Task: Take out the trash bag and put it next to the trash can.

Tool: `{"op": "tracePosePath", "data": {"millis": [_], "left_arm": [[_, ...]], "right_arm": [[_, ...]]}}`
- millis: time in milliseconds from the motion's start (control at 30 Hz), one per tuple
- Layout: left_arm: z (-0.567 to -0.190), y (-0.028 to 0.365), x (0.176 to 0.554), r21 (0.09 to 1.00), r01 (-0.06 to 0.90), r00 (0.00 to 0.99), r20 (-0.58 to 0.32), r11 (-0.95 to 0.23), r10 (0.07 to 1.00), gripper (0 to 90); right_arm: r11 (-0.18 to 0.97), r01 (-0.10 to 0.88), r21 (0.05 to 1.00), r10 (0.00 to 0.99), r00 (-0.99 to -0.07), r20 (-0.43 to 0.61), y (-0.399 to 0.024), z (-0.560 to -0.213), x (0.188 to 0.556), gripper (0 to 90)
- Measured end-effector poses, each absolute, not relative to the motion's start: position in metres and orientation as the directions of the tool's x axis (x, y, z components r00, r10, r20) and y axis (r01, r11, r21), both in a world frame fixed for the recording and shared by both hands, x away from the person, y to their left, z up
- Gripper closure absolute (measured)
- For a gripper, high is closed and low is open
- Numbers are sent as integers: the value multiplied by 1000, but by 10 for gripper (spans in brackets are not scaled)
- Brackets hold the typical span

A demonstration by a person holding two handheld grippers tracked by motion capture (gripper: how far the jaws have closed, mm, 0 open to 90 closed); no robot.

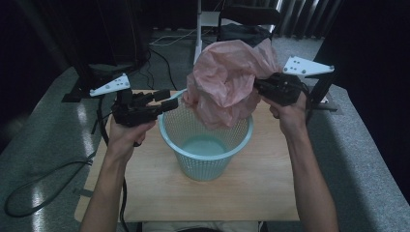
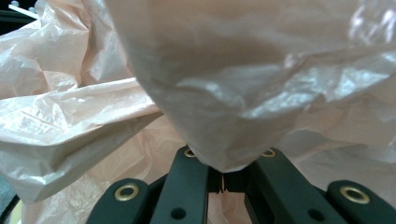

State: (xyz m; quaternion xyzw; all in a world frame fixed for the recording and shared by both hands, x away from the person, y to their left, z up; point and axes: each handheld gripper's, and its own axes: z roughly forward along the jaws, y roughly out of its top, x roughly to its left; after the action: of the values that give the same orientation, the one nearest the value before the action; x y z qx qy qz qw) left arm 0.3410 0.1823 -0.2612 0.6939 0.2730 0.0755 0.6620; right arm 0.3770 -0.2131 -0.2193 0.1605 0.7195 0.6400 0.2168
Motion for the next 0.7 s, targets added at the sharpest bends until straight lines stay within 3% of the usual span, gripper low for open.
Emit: {"op": "tracePosePath", "data": {"millis": [700], "left_arm": [[-263, 182, 342, 958, 286, 839, -266, 30, 475, 431]], "right_arm": [[116, -56, 992, 627, -770, -117, -225, -215, 377, 891]]}}
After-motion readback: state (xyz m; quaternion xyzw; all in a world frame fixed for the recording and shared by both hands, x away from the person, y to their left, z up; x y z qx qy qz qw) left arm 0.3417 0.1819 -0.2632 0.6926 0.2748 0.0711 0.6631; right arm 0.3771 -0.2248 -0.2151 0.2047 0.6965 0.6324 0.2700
